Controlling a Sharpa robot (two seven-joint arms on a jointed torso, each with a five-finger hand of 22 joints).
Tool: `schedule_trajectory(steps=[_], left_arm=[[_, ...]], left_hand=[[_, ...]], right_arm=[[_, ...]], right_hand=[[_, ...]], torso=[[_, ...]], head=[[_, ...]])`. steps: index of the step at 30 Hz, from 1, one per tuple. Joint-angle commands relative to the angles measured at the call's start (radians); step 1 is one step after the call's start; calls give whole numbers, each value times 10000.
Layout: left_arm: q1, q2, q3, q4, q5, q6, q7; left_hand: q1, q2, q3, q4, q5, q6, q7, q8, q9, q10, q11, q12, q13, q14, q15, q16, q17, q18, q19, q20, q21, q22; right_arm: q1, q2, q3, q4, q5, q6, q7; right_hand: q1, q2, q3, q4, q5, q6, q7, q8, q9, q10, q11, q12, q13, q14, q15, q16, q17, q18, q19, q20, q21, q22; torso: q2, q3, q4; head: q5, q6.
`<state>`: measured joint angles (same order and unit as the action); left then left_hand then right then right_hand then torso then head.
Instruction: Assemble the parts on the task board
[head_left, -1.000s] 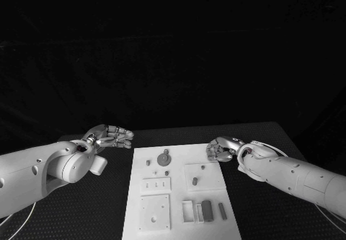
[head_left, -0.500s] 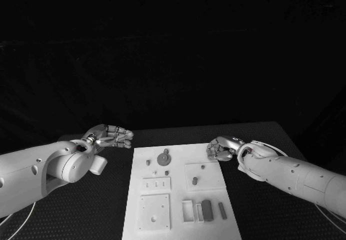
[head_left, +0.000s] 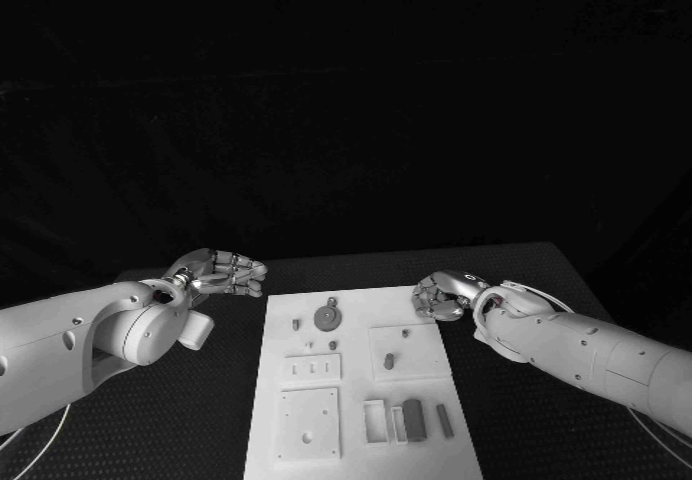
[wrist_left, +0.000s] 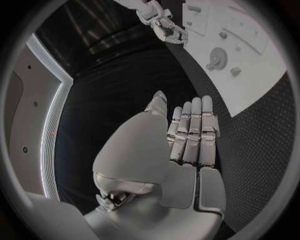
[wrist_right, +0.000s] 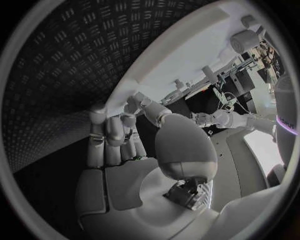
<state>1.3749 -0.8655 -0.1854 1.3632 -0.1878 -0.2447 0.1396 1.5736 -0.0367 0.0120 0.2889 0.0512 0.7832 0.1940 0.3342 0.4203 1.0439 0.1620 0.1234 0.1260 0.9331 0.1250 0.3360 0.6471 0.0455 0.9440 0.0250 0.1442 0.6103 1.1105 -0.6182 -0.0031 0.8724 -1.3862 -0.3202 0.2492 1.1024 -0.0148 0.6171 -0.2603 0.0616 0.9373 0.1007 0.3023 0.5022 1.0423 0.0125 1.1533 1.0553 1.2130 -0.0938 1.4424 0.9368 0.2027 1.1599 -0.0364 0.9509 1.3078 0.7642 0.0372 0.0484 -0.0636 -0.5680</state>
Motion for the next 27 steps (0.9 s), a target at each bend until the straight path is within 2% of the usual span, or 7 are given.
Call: schedule_trajectory(steps=[1, 5, 9, 14, 17, 24, 27], left_arm=[[6, 4, 6, 44, -195, 137, -44], [6, -1, 6, 50, -386, 239, -101], [6, -9, 6, 88, -644, 278, -249], [7, 21, 7, 241, -1063, 214, -601], [6, 88, 6, 353, -1178, 292, -881], [-7, 471, 2, 521, -1350, -47, -1345], [-76, 692, -2, 510, -1397, -228, -1565]], left_hand=[[-28, 158, 59, 21, 8, 213, -18, 113, 26, 201, -55, 101, 49, 119, -26, -30, 48, 98, 116, -14, -6, 32], [-80, 292, 81, 22, 7, 473, -123, 199, 38, 441, -160, 182, 104, 345, -124, 41, 161, 122, 305, -95, 83, 100], [-172, 413, 73, 25, 5, 811, -255, 282, 34, 798, -319, 298, 192, 688, -292, 162, 346, 135, 603, -242, 241, 221], [-437, 374, -2, 33, 5, 1057, -341, 300, 3, 1074, -432, 361, 275, 943, -412, 230, 531, 117, 826, -376, 376, 352], [-706, 289, -27, 39, 2, 1155, -373, 288, -23, 1211, -489, 388, 330, 1065, -470, 256, 641, 111, 937, -446, 454, 436], [-1267, 45, 22, 42, -5, 1165, -356, 182, -95, 1320, -530, 377, 427, 1148, -516, 225, 830, 93, 984, -507, 516, 567], [-1502, -71, 79, 46, -8, 1162, -346, 142, -121, 1338, -539, 367, 472, 1166, -528, 205, 909, 88, 991, -524, 536, 621]], right_arm=[[-6, -3, -1, 96, -117, -323, -34], [-4, -35, 1, 233, -212, -439, -111], [3, -153, 6, 605, -421, -583, -343], [275, -329, 62, 1500, -864, -758, -979], [378, -426, 181, 2135, -1038, -720, -1412], [602, -546, 276, 3611, -1227, -575, -2620], [631, -503, 291, 4136, -1239, -384, -3146]], right_hand=[[121, -5, 197, 88, 5, 396, 143, 150, 208, 41, -84, 70, -16, 68, -76, 67, 53, 591, 76, -62, 54, 196], [126, -4, 256, 87, 3, 446, 121, 177, 237, 65, -104, 75, -25, 111, -97, 82, 97, 591, 95, -72, 70, 198], [131, -3, 298, 69, 2, 490, 103, 201, 264, 88, -123, 77, -34, 140, -115, 91, 118, 591, 114, -85, 86, 199], [127, -24, 334, 35, 0, 542, 78, 227, 298, 141, -148, 86, -48, 237, -141, 123, 221, 591, 151, -106, 110, 198], [122, -40, 339, 25, -1, 548, 73, 230, 305, 156, -153, 86, -53, 256, -147, 128, 231, 591, 164, -113, 117, 197], [90, -128, 343, 13, -2, 560, 63, 233, 325, 191, -166, 83, -70, 291, -162, 130, 231, 591, 200, -131, 129, 189], [70, -171, 345, 18, -2, 566, 58, 234, 333, 201, -170, 78, -78, 296, -167, 123, 215, 591, 213, -137, 129, 184]], torso=[[3, 2, -2], [2, 1, -7], [-2, -8, -14], [-7, -18, -33], [-18, -20, -57], [-102, -75, -169], [-164, -106, -207]], head=[[-2, 0], [9, -1], [30, 16], [44, 89], [65, 148], [220, 235], [294, 262]])
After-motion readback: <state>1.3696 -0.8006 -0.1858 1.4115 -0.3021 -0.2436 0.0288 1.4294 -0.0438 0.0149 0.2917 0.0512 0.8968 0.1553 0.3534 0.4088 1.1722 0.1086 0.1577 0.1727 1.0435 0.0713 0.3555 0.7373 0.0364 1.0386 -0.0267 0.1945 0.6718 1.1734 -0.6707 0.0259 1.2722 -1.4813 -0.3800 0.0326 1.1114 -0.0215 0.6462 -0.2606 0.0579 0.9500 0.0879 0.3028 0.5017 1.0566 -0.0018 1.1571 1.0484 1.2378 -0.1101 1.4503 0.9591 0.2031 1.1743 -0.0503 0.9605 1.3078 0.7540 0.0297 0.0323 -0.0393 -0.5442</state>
